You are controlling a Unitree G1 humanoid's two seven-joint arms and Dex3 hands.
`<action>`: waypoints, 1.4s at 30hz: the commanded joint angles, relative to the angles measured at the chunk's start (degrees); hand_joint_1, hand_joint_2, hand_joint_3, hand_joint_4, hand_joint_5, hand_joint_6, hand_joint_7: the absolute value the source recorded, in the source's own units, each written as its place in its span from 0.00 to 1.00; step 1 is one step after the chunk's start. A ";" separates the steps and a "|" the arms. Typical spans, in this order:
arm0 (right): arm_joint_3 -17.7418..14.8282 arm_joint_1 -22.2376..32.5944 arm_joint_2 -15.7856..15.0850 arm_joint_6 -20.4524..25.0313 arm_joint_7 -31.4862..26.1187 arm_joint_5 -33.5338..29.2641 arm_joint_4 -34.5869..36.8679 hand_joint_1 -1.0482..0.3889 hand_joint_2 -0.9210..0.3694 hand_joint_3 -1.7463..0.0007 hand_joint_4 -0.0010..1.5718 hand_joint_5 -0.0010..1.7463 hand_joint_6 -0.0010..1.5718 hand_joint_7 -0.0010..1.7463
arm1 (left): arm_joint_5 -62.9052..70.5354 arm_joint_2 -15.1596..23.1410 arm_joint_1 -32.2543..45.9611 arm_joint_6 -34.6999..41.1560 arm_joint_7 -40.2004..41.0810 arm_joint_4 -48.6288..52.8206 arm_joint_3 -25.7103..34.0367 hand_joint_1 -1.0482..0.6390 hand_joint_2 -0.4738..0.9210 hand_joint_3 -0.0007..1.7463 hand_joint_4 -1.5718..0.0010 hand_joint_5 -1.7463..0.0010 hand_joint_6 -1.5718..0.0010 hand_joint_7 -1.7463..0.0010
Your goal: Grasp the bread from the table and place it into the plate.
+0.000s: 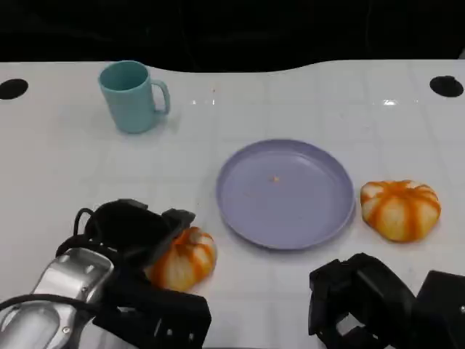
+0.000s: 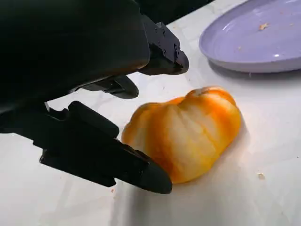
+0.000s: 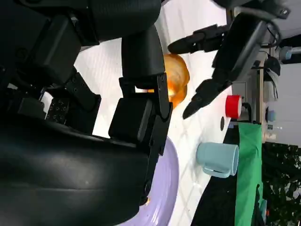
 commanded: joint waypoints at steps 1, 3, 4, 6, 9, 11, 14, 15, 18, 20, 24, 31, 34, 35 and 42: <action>-0.27 0.45 -0.35 0.18 -0.16 0.23 -0.44 0.00 0.62 0.27 0.98 0.73 1.00 0.57 | -3.55 0.53 -1.87 -3.34 4.74 5.81 -0.70 0.28 0.90 0.00 0.80 0.88 0.87 0.99; -0.31 0.48 -0.31 0.57 -0.01 0.55 -0.61 0.00 0.62 0.27 0.98 0.73 1.00 0.57 | -5.28 0.48 -2.67 -5.25 6.94 8.93 -0.85 0.31 0.90 0.00 0.80 0.87 0.86 0.99; -0.37 0.41 -0.29 0.84 0.12 0.79 -0.64 0.00 0.62 0.27 0.98 0.74 1.00 0.57 | -6.25 0.35 -3.10 -6.32 8.16 10.79 -0.87 0.32 0.91 0.00 0.80 0.87 0.85 0.99; -0.50 0.30 -0.23 0.91 0.26 1.07 -0.50 0.00 0.63 0.28 0.98 0.74 1.00 0.56 | -7.53 0.26 -3.95 -7.74 9.71 13.82 -1.17 0.36 0.91 0.01 0.78 0.87 0.83 0.98; -0.45 0.18 -0.37 0.14 -0.13 0.40 -0.20 0.00 0.63 0.27 0.99 0.73 1.00 0.57 | -8.89 0.36 -5.08 -8.75 9.95 16.75 -1.84 0.40 0.95 0.02 0.69 0.78 0.72 0.97; -0.42 0.19 -0.47 0.02 -0.14 0.27 -0.19 0.00 0.63 0.27 0.99 0.73 1.00 0.57 | -9.68 0.50 -5.74 -9.73 10.27 18.39 -2.27 0.41 0.96 0.03 0.64 0.68 0.64 0.96; -0.45 0.53 -0.53 0.41 0.10 0.59 -0.57 0.00 0.63 0.27 0.99 0.73 1.00 0.57 | -10.65 0.68 -6.81 -12.26 12.55 22.00 -3.03 0.42 0.99 0.15 0.52 0.36 0.37 0.91; -0.47 0.57 -0.55 0.22 0.15 0.59 -0.47 0.00 0.63 0.27 0.99 0.73 1.00 0.57 | -10.68 0.72 -7.16 -12.73 13.42 23.03 -3.37 0.42 1.00 0.18 0.49 0.32 0.31 0.89; -0.54 0.47 -0.61 -0.34 0.30 0.57 -0.10 0.00 0.62 0.27 0.98 0.73 1.00 0.57 | -10.29 0.96 -7.77 -13.68 16.38 24.86 -4.37 0.44 0.96 0.25 0.50 0.09 0.33 0.64; -0.53 0.44 -0.72 -0.42 0.30 0.44 -0.17 0.00 0.62 0.27 0.98 0.73 1.00 0.57 | -10.19 1.03 -7.78 -14.37 19.09 25.59 -4.68 0.45 0.92 0.31 0.52 0.02 0.46 0.37; -0.52 0.54 -0.74 0.09 0.02 0.29 -0.39 0.00 0.62 0.27 0.98 0.73 1.00 0.57 | -11.01 1.07 -7.77 -16.35 23.39 27.16 -4.90 0.46 0.85 0.50 0.49 0.00 0.59 0.05; -0.53 0.86 -0.64 0.48 0.13 0.74 -0.77 0.00 0.63 0.27 0.98 0.73 1.00 0.57 | -10.64 1.51 -7.82 -18.66 29.43 27.71 -5.24 0.46 0.77 0.63 0.47 0.00 0.59 0.00; -0.46 1.16 -0.67 0.61 0.03 0.66 -1.22 0.00 0.62 0.27 0.98 0.73 1.00 0.57 | -9.97 2.12 -7.47 -18.91 31.69 26.51 -5.23 0.47 0.76 0.63 0.47 0.00 0.60 0.01; -0.45 1.25 -0.67 0.68 0.04 0.69 -1.35 0.00 0.62 0.27 0.98 0.74 1.00 0.57 | -9.81 2.28 -7.36 -18.89 32.14 26.15 -5.25 0.47 0.76 0.63 0.48 0.00 0.60 0.01; -0.67 0.14 -0.70 -0.35 0.15 0.44 0.35 0.00 0.63 0.27 0.98 0.73 1.00 0.57 | -9.37 4.20 -6.98 -23.62 40.82 25.42 -4.49 0.47 0.74 0.65 0.48 0.00 0.59 0.00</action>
